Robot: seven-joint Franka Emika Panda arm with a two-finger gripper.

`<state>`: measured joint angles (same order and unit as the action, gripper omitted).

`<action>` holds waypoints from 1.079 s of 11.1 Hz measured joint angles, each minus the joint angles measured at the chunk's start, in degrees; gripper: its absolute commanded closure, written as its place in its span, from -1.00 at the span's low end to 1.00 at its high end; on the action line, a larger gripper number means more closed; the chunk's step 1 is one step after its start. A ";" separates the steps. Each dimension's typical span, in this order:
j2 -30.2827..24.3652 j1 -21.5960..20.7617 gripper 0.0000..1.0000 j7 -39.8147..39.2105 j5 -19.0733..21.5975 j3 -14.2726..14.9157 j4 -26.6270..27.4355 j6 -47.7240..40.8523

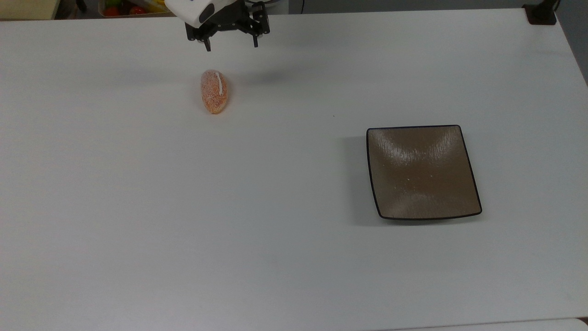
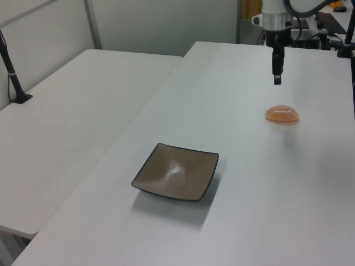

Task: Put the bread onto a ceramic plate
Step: 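Lower the gripper around the bread roll and close on it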

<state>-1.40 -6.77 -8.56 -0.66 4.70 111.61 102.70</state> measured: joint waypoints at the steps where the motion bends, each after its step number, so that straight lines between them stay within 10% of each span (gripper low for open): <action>1: 0.04 0.48 -1.00 -0.06 -0.02 0.00 1.23 0.00; 12: 2.60 3.43 -1.00 -0.16 -7.16 0.02 18.11 24.18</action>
<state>1.20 -3.35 -8.72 -7.82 4.72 129.72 126.88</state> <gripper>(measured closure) 0.000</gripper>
